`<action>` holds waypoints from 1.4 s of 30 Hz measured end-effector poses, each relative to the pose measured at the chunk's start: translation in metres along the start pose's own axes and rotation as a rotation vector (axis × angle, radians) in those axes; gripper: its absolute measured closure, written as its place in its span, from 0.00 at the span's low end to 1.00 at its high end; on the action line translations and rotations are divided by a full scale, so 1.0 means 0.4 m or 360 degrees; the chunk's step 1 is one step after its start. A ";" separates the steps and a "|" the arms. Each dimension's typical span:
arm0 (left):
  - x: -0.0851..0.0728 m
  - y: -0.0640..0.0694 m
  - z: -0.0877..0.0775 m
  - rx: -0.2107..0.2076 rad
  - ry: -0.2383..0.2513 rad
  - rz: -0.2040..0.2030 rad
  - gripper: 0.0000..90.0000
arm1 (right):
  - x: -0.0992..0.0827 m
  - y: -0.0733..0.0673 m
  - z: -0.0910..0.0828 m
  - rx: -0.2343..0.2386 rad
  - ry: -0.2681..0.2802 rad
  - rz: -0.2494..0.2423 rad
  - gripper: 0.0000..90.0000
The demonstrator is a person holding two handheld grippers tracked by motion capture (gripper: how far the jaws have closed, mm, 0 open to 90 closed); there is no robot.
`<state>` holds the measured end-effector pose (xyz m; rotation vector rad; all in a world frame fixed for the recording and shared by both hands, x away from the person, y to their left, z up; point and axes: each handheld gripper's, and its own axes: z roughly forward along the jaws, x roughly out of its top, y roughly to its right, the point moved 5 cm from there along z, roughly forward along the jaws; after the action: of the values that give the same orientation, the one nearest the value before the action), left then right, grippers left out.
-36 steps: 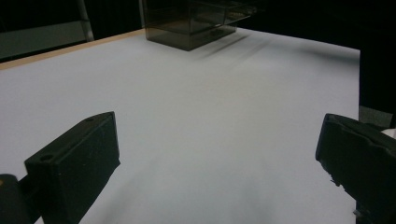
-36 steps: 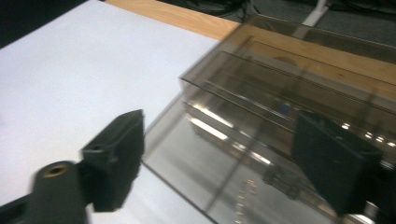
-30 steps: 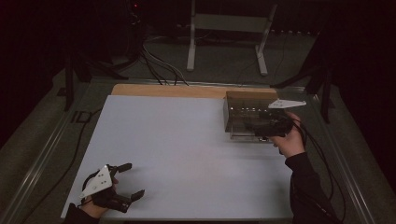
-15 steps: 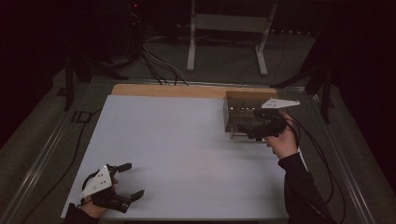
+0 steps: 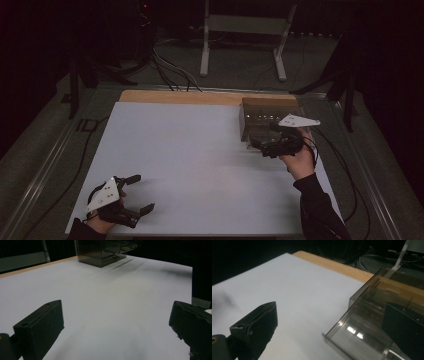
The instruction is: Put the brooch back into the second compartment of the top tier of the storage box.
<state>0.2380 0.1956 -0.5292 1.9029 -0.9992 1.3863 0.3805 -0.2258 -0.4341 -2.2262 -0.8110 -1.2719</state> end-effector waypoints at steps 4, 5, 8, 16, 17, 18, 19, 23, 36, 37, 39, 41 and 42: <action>0.001 0.001 -0.001 0.0002 0.0003 -0.0001 0.01 | -0.025 -0.019 0.004 0.0015 -0.0025 -0.0019 0.01; 0.001 0.001 -0.001 0.0000 0.0004 0.0000 0.01 | -0.031 -0.023 0.004 0.0015 -0.0033 -0.0024 0.01; 0.001 -0.002 0.000 0.0000 0.0003 -0.0010 0.01 | -0.047 -0.034 0.005 0.0026 -0.0038 -0.0034 0.01; 0.000 0.001 0.001 -0.0005 -0.0004 0.0003 0.01 | -0.113 -0.051 0.007 0.0043 -0.0061 -0.0023 0.01; 0.000 0.000 0.001 -0.0006 -0.0004 0.0004 0.01 | -0.121 -0.053 0.006 0.0044 -0.0064 -0.0020 0.01; 0.001 0.000 0.001 -0.0003 -0.0001 0.0000 0.01 | -0.129 -0.054 0.006 0.0046 -0.0064 -0.0018 0.01; 0.001 -0.001 0.001 -0.0006 0.0001 -0.0005 0.01 | -0.136 -0.055 0.004 0.0048 -0.0062 -0.0017 0.01; 0.001 0.001 0.002 -0.0008 -0.0003 0.0005 0.01 | -0.165 -0.056 0.000 0.0049 -0.0063 0.0002 0.01; 0.002 0.001 0.001 -0.0010 0.0002 -0.0003 0.01 | -0.260 -0.049 -0.023 0.0008 -0.0088 0.0007 0.01; 0.002 0.001 0.001 -0.0009 0.0001 0.0000 0.01 | -0.268 -0.051 -0.024 0.0006 -0.0101 -0.0001 0.01; 0.001 0.002 0.001 -0.0009 -0.0003 0.0004 0.01 | -0.277 -0.051 -0.024 0.0001 -0.0115 -0.0012 0.01; 0.002 0.001 0.001 -0.0011 0.0001 0.0000 0.01 | -0.299 -0.054 -0.031 -0.0016 -0.0142 -0.0028 0.01; 0.002 0.001 0.001 -0.0011 0.0002 -0.0001 0.01 | -0.304 -0.054 -0.034 -0.0028 -0.0142 -0.0042 0.01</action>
<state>0.2380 0.1948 -0.5285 1.8968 -1.0016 1.3815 0.3085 -0.2513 -0.5323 -2.3074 -0.8679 -1.2037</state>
